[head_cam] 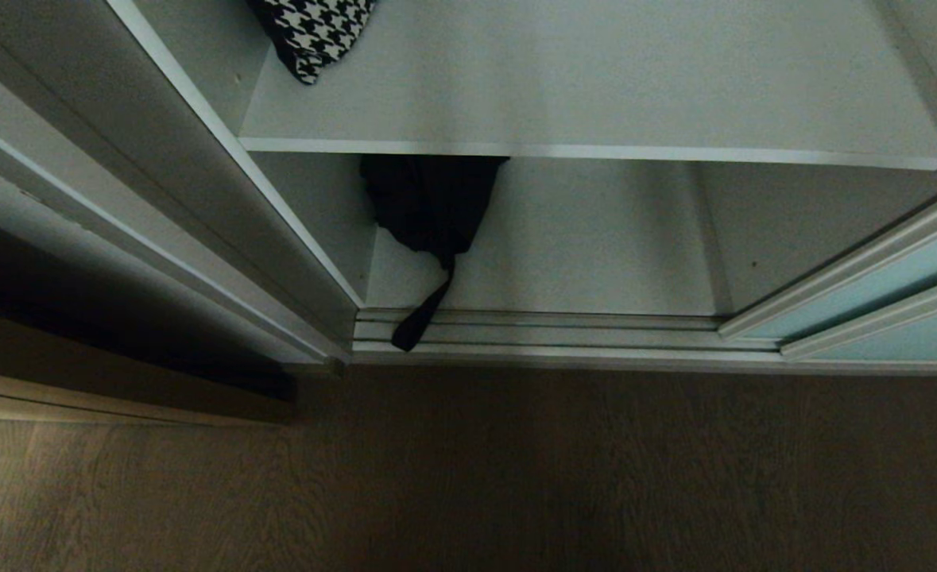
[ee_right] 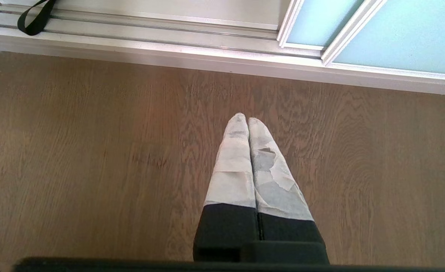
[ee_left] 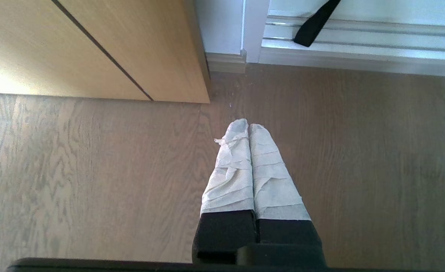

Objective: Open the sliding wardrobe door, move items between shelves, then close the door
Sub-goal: Place the bag on the higher shelf

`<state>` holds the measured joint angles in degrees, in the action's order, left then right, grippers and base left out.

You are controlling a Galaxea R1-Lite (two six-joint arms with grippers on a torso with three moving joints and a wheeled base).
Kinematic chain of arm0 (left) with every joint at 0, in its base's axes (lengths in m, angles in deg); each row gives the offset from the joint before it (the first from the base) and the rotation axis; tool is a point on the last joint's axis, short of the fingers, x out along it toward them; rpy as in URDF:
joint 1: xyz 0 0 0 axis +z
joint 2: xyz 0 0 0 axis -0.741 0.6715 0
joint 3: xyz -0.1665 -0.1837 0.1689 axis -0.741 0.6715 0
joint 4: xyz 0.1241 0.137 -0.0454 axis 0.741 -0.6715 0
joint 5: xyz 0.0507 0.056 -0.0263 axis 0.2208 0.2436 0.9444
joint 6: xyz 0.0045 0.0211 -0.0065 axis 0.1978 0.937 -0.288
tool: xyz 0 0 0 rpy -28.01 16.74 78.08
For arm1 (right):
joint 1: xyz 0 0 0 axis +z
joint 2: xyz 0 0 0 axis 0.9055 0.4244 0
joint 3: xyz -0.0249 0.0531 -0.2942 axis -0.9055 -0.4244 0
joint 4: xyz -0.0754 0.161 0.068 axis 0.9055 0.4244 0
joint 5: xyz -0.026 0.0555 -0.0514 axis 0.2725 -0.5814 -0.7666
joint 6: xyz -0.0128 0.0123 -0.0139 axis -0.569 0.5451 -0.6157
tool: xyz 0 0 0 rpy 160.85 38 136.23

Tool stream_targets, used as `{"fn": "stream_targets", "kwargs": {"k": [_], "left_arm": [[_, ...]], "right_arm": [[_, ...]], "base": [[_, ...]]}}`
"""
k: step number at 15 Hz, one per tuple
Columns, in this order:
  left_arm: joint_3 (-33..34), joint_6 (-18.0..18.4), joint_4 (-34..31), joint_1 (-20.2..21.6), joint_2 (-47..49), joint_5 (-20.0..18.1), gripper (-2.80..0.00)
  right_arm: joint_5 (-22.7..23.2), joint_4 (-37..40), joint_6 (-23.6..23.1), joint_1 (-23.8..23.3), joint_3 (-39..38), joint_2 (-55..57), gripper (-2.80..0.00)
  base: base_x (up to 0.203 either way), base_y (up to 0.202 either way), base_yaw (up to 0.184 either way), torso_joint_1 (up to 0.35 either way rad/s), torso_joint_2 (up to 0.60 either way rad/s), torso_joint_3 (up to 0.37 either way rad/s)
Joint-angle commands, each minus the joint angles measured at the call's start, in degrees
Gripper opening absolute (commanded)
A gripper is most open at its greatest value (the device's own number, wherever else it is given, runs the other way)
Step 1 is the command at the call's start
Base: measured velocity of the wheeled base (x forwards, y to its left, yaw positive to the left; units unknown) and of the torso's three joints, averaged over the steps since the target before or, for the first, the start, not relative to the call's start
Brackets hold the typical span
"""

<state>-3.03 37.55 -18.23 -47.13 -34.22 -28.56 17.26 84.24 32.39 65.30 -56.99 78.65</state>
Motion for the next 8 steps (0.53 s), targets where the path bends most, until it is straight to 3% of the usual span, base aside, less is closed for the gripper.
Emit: {"fn": "stream_targets", "kwargs": {"k": [1,3,5,8], "left_arm": [[-0.3,2.0,-0.4,0.0,0.1,-0.2,-2.80],[-2.1,3.5,-0.6,0.0,0.2,-1.8,-2.80],[-9.0,3.8,-4.3,0.0,1.7,-5.7,-2.80],[-15.3,2.4,-8.7,0.0,10.8,-9.9,-2.80]], "right_arm": [[0.0,0.0,0.0,0.0,0.0,-0.1,-2.80],[0.0,0.0,0.0,0.0,0.0,-0.1,-2.80],[0.0,0.0,0.0,0.0,0.0,-0.1,-2.80],[0.0,0.0,0.0,0.0,0.0,-0.1,-2.80]], "base": [[0.000,0.000,0.000,0.000,0.00,0.000],[0.000,0.000,0.000,0.000,0.00,0.000],[0.000,0.000,0.000,0.000,0.00,0.000],[0.000,0.000,0.000,0.000,0.00,0.000]]}}
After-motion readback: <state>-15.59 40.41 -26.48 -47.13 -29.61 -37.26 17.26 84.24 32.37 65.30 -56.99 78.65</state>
